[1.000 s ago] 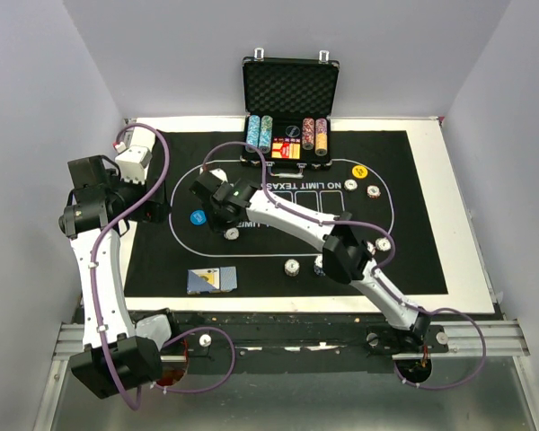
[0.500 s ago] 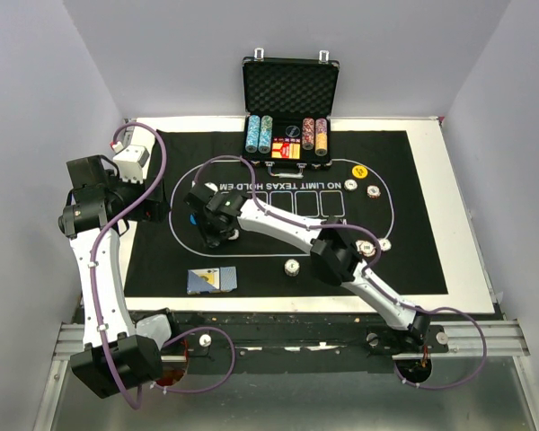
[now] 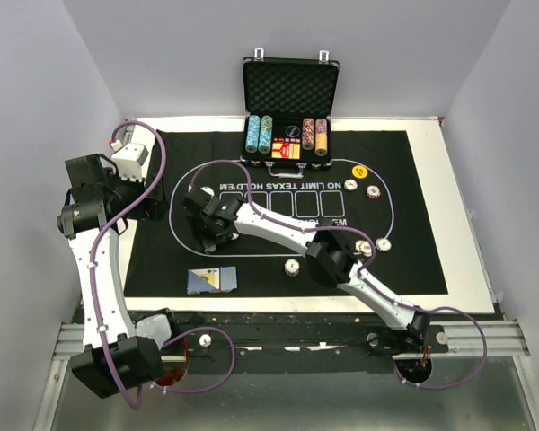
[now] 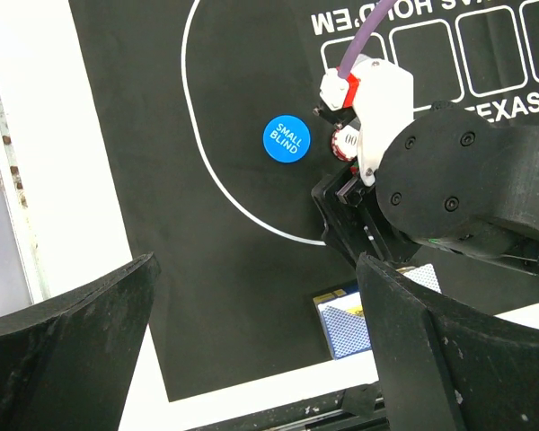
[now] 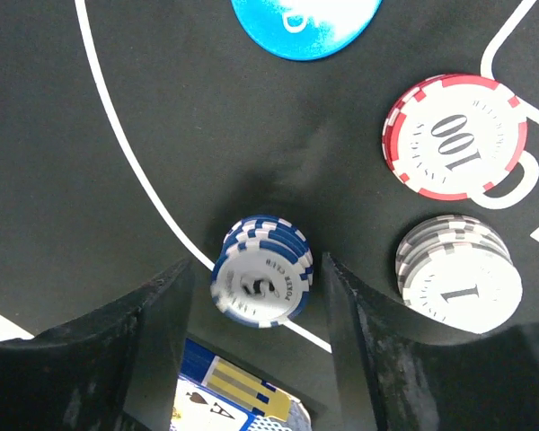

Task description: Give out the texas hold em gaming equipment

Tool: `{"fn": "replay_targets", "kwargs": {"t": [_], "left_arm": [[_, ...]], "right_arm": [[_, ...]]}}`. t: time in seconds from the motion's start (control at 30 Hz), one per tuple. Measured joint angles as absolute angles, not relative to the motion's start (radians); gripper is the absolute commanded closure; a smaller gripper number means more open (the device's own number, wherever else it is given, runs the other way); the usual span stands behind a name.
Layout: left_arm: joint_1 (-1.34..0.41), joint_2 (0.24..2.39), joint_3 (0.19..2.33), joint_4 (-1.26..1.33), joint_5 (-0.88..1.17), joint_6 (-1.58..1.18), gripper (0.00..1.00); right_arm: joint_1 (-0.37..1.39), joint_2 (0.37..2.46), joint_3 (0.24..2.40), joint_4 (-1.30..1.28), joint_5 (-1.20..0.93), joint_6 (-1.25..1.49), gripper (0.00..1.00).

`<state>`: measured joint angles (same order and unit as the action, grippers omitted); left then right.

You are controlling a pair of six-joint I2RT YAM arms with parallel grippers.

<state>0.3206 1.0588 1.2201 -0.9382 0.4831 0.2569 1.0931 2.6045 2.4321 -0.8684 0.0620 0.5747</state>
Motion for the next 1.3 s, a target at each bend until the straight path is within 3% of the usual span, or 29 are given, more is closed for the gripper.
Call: {"fn": "replay_targets", "kwargs": {"t": [0.33,0.5,0.67,0.93,1.1,1.3], "left_arm": [[0.321,1.059,1.220,-0.938,0.483,0.257,0.01],[0.321,1.059,1.221,-0.938,0.483,0.257,0.01],[0.321,1.059,1.221,-0.937,0.483,0.258,0.01],[0.321,1.060,1.221,-0.938,0.484,0.267,0.01],[0.321,1.060,1.221,-0.941,0.484,0.278,0.01],[0.321,1.060,1.221,-0.944,0.485,0.285,0.01]], "right_arm": [[1.093,2.597,2.441,-0.869,0.070,0.574,0.28],[1.093,2.490,2.350,-0.875,0.090,0.573,0.26],[1.093,2.209,2.122,-0.871,0.153,0.567,0.16],[1.046,1.739,1.544,-0.837,0.274,0.638,0.12],[0.957,1.655,1.248,-0.859,0.302,0.699,0.08],[0.933,1.588,1.138,-0.876,0.321,0.738,0.07]]}}
